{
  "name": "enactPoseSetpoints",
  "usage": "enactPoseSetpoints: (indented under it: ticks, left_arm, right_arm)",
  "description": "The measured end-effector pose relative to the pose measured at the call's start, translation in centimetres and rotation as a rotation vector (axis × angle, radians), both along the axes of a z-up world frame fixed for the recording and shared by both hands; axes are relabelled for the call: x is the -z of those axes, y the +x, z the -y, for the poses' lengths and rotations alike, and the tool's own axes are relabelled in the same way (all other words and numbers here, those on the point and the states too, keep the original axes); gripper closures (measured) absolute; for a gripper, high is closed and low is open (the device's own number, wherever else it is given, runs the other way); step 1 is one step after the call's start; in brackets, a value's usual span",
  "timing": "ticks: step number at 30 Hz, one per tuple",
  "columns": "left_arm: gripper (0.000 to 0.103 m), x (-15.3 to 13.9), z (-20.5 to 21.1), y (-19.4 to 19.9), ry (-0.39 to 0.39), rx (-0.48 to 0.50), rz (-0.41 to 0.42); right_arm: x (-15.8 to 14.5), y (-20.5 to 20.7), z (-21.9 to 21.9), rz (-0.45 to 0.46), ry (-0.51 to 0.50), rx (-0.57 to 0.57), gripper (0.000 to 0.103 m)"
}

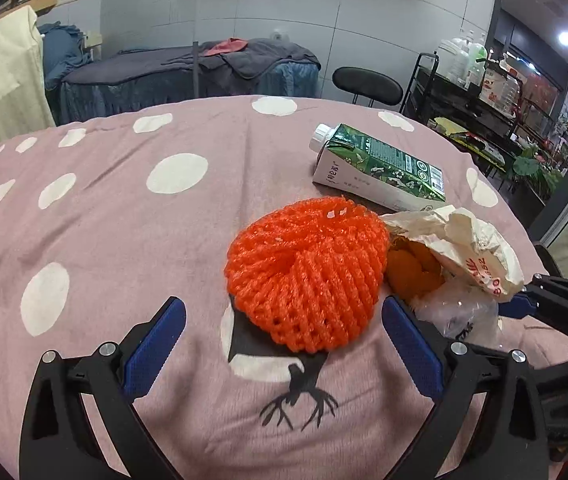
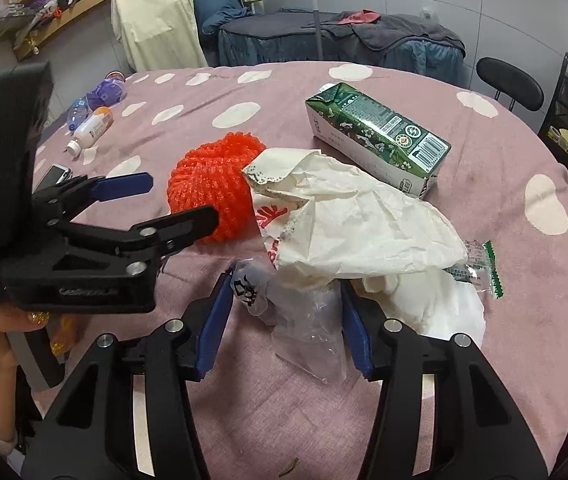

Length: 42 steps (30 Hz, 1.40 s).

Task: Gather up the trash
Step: 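Grasp the orange foam net with the left tool while the right tool grasps the clear plastic bag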

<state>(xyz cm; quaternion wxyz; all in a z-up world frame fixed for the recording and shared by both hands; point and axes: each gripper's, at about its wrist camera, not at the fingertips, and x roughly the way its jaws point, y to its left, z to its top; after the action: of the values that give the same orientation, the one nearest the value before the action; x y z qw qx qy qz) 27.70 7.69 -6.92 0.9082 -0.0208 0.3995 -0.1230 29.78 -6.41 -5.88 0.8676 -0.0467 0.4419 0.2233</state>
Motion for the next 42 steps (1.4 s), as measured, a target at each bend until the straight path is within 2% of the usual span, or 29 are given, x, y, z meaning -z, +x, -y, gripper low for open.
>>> enactPoseSetpoints:
  ticks: [1, 3, 6, 9, 12, 17, 24, 28, 31, 42]
  left_arm:
    - [0.008, 0.1, 0.2, 0.4, -0.013, 0.005, -0.009]
    - [0.032, 0.4, 0.4, 0.8, -0.044, 0.018, -0.026]
    - [0.053, 0.6, 0.3, 0.7, -0.087, 0.009, -0.042]
    - [0.067, 0.3, 0.0, -0.4, -0.109, -0.009, -0.021]
    - [0.069, -0.5, -0.4, -2.1, -0.112, -0.036, 0.015]
    - [0.069, -2.0, -1.2, -5.3, -0.169, -0.072, 0.068]
    - [0.069, -3.8, -0.1, -9.2, -0.172, -0.093, 0.139]
    - [0.069, -4.4, 1.3, -10.7, -0.201, -0.076, 0.161]
    - [0.069, -4.6, 2.6, -11.5, -0.195, -0.053, 0.172]
    - [0.069, -5.6, 5.9, -13.3, -0.234, 0.013, 0.203]
  right_arm:
    - [-0.1, -0.2, 0.0, 0.006, -0.003, -0.001, 0.055]
    - [-0.2, -0.6, 0.2, 0.01, 0.008, -0.003, 0.058]
    - [-0.4, -1.1, 0.9, 0.009, 0.046, 0.011, 0.06]
    - [-0.8, -1.9, 1.8, -0.001, 0.099, 0.022, 0.061]
    - [-1.4, -3.0, 2.4, 0.018, 0.119, 0.027, 0.061]
    - [-2.3, -5.2, 3.4, 0.053, 0.146, 0.043, 0.061]
    - [-3.2, -8.1, 5.7, 0.1, 0.16, 0.083, 0.061]
    - [-3.7, -9.6, 7.0, 0.13, 0.152, 0.099, 0.061]
    - [-3.9, -10.4, 8.1, 0.149, 0.146, 0.12, 0.061]
    - [-3.9, -12.5, 13.0, 0.169, 0.168, 0.23, 0.061]
